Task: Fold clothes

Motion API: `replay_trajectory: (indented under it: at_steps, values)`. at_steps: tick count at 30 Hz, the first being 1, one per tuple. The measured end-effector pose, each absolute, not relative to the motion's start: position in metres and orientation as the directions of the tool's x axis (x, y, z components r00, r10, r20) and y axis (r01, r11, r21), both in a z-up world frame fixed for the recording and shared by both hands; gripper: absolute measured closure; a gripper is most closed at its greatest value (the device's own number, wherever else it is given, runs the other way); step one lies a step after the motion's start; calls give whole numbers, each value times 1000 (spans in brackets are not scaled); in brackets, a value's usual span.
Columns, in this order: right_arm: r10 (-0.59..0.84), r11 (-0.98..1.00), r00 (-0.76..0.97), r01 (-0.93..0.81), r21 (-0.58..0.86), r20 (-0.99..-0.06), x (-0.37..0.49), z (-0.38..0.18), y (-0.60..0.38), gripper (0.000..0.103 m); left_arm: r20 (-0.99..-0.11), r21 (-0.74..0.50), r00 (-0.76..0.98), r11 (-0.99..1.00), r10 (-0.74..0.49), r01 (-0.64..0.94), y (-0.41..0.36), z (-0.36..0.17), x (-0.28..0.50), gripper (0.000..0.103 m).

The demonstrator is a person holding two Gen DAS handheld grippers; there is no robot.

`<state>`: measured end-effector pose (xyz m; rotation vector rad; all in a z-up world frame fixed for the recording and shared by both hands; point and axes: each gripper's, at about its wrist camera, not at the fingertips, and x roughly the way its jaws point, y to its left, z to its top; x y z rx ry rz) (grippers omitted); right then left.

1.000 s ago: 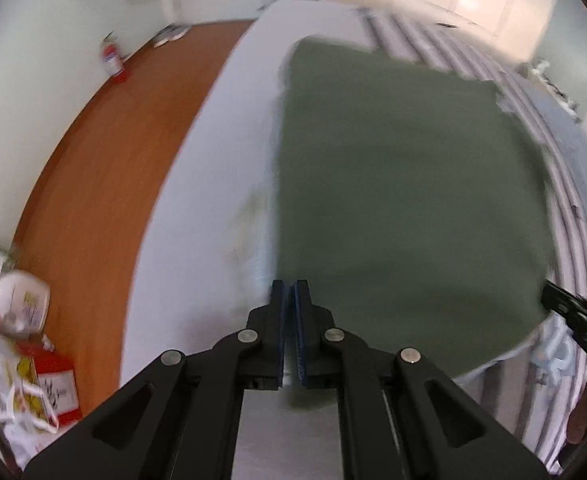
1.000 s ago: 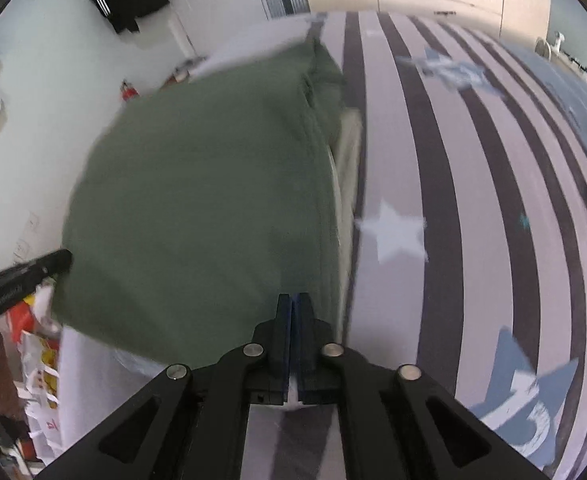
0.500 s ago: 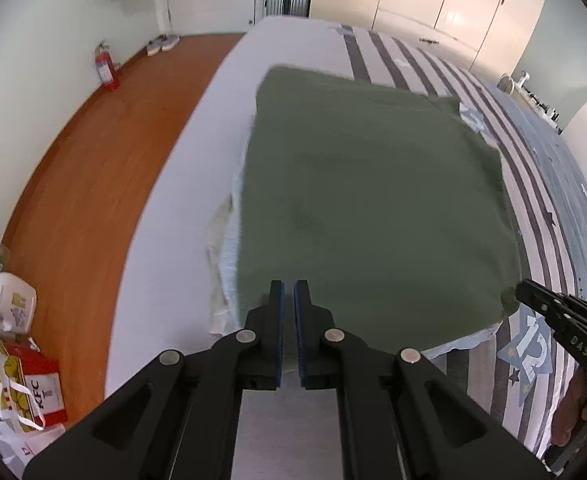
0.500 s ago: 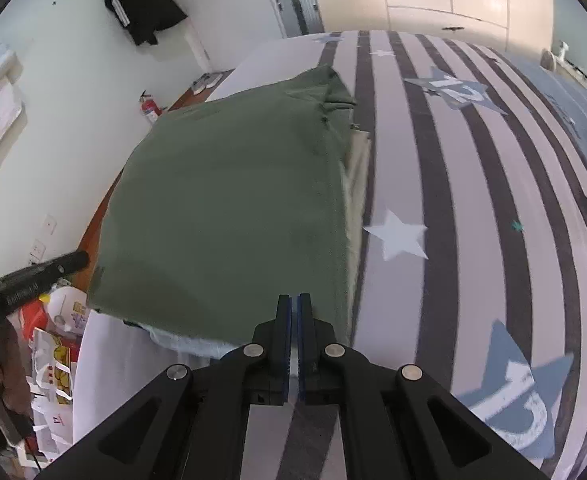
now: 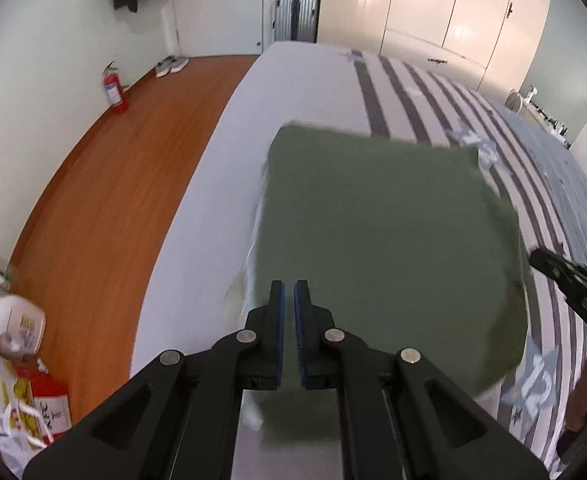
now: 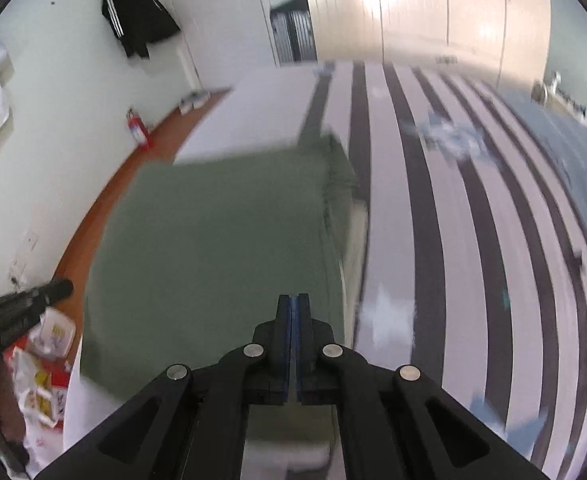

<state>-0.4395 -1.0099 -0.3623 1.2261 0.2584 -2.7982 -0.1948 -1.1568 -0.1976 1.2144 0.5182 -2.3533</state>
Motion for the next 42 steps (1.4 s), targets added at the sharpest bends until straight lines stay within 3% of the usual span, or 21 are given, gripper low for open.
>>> replay_trajectory:
  at_steps: [6,11,14,21,27,33,34,36,37,38,40,42]
  values:
    - [48,-971,-663,144,-190,-747,-503,-372,-1016,102,-839,-81,-493,-841,-232,534,-1168,-219,-231,98]
    - [130,-977,-654,44,-209,-745,-510,-381,-973,101,-844,-57,-452,-789,-289,612,-1198,-224,-220,98]
    - [90,-992,-666,4,-124,-740,-503,-370,-953,101,-829,-100,-487,-784,-274,612,-1202,-214,-220,98]
    - [-31,-976,-703,175,-130,-711,-491,-362,-1009,101,-784,-112,-574,-857,-236,504,-1171,-199,-258,98]
    - [29,-966,-671,171,-192,-741,-512,-390,-1013,103,-801,-65,-530,-840,-278,539,-1191,-225,-270,98]
    - [43,-981,-716,102,-166,-696,-492,-362,-988,99,-799,-98,-531,-809,-283,579,-1190,-205,-244,96]
    - [47,-980,-718,101,-171,-694,-487,-359,-988,97,-798,-106,-535,-810,-277,577,-1178,-199,-239,89]
    - [35,-979,-726,114,-170,-687,-474,-350,-989,82,-797,-106,-536,-808,-280,580,-1160,-192,-230,65]
    - [31,-977,-738,120,-177,-674,-464,-347,-989,56,-793,-104,-537,-803,-289,586,-1151,-189,-225,40]
    - [30,-974,-751,125,-186,-660,-455,-343,-989,29,-784,-101,-541,-798,-304,594,-1141,-184,-220,25]
    - [21,-969,-771,140,-202,-636,-436,-337,-988,18,-756,-92,-555,-782,-349,617,-1123,-173,-209,18]
    - [4,-963,-787,162,-214,-617,-417,-332,-985,18,-750,-72,-536,-758,-387,648,-1109,-165,-200,15]
